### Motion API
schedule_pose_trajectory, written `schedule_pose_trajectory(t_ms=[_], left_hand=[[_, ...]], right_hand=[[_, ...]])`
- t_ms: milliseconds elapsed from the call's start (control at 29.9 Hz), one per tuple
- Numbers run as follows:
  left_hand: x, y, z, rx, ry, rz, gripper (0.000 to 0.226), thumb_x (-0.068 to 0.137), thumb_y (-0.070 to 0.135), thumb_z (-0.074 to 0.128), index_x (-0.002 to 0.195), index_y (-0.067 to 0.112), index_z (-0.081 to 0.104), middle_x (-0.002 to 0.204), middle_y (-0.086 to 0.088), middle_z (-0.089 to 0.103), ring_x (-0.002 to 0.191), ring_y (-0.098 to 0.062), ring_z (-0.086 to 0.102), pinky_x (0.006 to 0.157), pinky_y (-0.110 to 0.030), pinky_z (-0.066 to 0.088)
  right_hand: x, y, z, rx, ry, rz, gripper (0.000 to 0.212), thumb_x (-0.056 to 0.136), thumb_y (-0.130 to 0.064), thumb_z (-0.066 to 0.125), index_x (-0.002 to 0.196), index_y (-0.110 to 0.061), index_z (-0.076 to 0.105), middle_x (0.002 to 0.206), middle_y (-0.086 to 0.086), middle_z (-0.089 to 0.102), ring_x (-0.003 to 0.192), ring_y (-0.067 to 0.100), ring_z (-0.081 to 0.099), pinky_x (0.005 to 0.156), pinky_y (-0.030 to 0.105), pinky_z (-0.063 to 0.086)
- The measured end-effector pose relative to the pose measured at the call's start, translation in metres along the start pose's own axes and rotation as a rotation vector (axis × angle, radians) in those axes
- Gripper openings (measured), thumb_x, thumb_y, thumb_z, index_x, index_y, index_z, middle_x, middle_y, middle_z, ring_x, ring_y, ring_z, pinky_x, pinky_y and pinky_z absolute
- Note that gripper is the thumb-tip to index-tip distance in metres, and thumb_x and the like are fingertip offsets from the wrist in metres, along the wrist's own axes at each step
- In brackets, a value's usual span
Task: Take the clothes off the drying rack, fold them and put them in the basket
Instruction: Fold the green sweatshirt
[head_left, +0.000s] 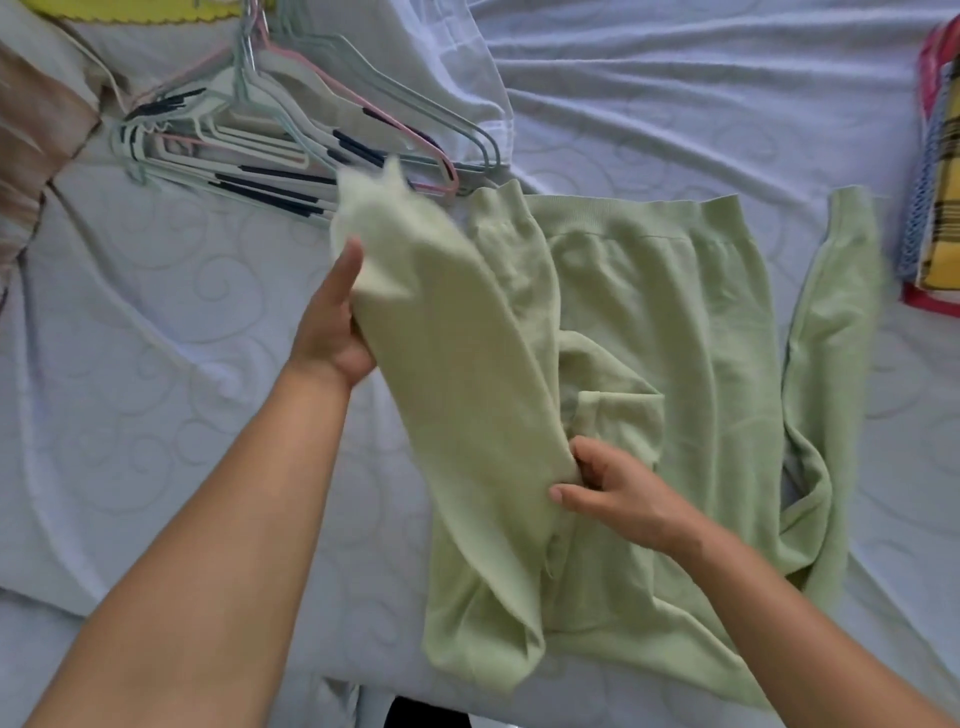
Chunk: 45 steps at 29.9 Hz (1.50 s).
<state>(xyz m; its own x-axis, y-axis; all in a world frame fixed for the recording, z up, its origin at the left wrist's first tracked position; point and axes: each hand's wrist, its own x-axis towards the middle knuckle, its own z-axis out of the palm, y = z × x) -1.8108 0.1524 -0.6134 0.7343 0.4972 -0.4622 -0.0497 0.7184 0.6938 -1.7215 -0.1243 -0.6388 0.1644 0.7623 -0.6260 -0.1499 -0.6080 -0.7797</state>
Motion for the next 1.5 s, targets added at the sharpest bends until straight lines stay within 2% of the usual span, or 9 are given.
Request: schedule_pose_trajectory(t_ms=[134, 267, 401, 635, 802, 936, 1069, 1337, 1504], left_hand=[[0.066, 0.009, 0.041, 0.293, -0.096, -0.003, 0.024, 0.093, 0.010, 0.050, 0.117, 0.012, 0.052, 0.097, -0.002, 0.070, 0.086, -0.014, 0.066, 0.079, -0.028, 0.054], [0.085, -0.033, 0.029, 0.492, 0.337, -0.142, 0.013, 0.094, 0.013, 0.052, 0.106, 0.010, 0.047, 0.075, -0.001, 0.059, 0.048, -0.005, 0.059, 0.046, -0.018, 0.048], [0.002, -0.082, 0.016, 0.564, 0.601, 0.057, 0.016, 0.091, 0.013, 0.057, 0.096, 0.011, 0.042, 0.082, -0.003, 0.051, 0.068, -0.012, 0.053, 0.060, -0.023, 0.047], [-0.197, -0.160, 0.022, 0.800, 0.413, -0.056, 0.068, 0.043, 0.059, 0.079, 0.090, 0.020, 0.047, 0.089, 0.001, 0.053, 0.075, 0.003, 0.050, 0.074, -0.012, 0.041], [-0.236, -0.212, 0.027, 1.608, 0.220, 0.088, 0.077, 0.045, 0.059, 0.072, 0.106, 0.019, 0.046, 0.113, 0.001, 0.041, 0.101, -0.015, 0.041, 0.087, -0.026, 0.032], [-0.235, -0.217, 0.025, 1.334, 0.330, 0.236, 0.027, 0.067, 0.020, 0.057, 0.091, 0.029, 0.052, 0.099, 0.014, 0.052, 0.091, -0.008, 0.051, 0.080, -0.025, 0.042], [-0.244, -0.202, 0.028, 0.859, 0.392, 0.000, 0.029, 0.081, 0.007, 0.062, 0.082, 0.036, 0.065, 0.092, 0.029, 0.065, 0.088, 0.008, 0.059, 0.077, -0.007, 0.042], [-0.243, -0.197, -0.009, -0.069, 0.594, -0.340, 0.021, 0.085, -0.014, 0.049, 0.095, 0.002, 0.059, 0.074, -0.004, 0.072, 0.064, -0.011, 0.068, 0.056, -0.018, 0.052], [-0.248, -0.212, -0.005, 0.417, 0.829, -0.284, 0.024, 0.075, 0.000, 0.072, 0.091, 0.012, 0.058, 0.085, -0.005, 0.065, 0.076, -0.017, 0.059, 0.066, -0.018, 0.046]], right_hand=[[0.002, 0.018, 0.004, 0.134, 0.140, 0.002, 0.034, 0.076, -0.028, 0.065, 0.106, -0.014, 0.060, 0.106, 0.013, 0.066, 0.101, 0.031, 0.062, 0.089, 0.052, 0.049], [0.011, 0.037, 0.007, 0.034, 0.336, 0.122, 0.014, 0.085, -0.017, 0.065, 0.097, -0.011, 0.061, 0.100, 0.013, 0.067, 0.091, 0.022, 0.061, 0.086, 0.045, 0.050], [0.004, 0.039, 0.014, 0.163, 0.420, 0.136, 0.015, 0.084, -0.019, 0.066, 0.095, -0.016, 0.055, 0.101, 0.011, 0.066, 0.093, 0.023, 0.063, 0.085, 0.043, 0.051], [-0.022, 0.023, 0.057, -0.478, 0.804, -0.252, 0.038, 0.079, -0.030, 0.050, 0.112, -0.012, 0.046, 0.106, 0.007, 0.044, 0.095, 0.018, 0.043, 0.088, 0.027, 0.037], [-0.009, 0.006, 0.048, -0.684, 0.575, -0.439, 0.025, 0.083, -0.021, 0.044, 0.095, -0.011, 0.064, 0.101, 0.004, 0.058, 0.096, 0.016, 0.048, 0.083, 0.028, 0.043], [-0.003, -0.014, 0.055, -0.711, 0.174, -0.138, 0.026, 0.091, -0.040, 0.051, 0.103, -0.018, 0.058, 0.096, -0.005, 0.057, 0.089, 0.018, 0.058, 0.071, 0.031, 0.046], [0.005, -0.030, 0.078, -0.925, 0.049, 0.054, 0.023, 0.087, -0.039, 0.053, 0.086, -0.017, 0.046, 0.082, -0.001, 0.055, 0.081, 0.022, 0.057, 0.063, 0.029, 0.037], [0.023, -0.009, 0.091, -0.072, 0.013, 0.255, 0.017, 0.097, -0.009, 0.041, 0.086, -0.013, 0.053, 0.078, 0.005, 0.060, 0.065, 0.015, 0.055, 0.053, 0.022, 0.043], [0.015, 0.006, 0.062, -0.696, 0.277, -0.299, 0.020, 0.089, -0.006, 0.049, 0.098, -0.011, 0.066, 0.100, 0.002, 0.063, 0.091, 0.018, 0.057, 0.077, 0.029, 0.046]])
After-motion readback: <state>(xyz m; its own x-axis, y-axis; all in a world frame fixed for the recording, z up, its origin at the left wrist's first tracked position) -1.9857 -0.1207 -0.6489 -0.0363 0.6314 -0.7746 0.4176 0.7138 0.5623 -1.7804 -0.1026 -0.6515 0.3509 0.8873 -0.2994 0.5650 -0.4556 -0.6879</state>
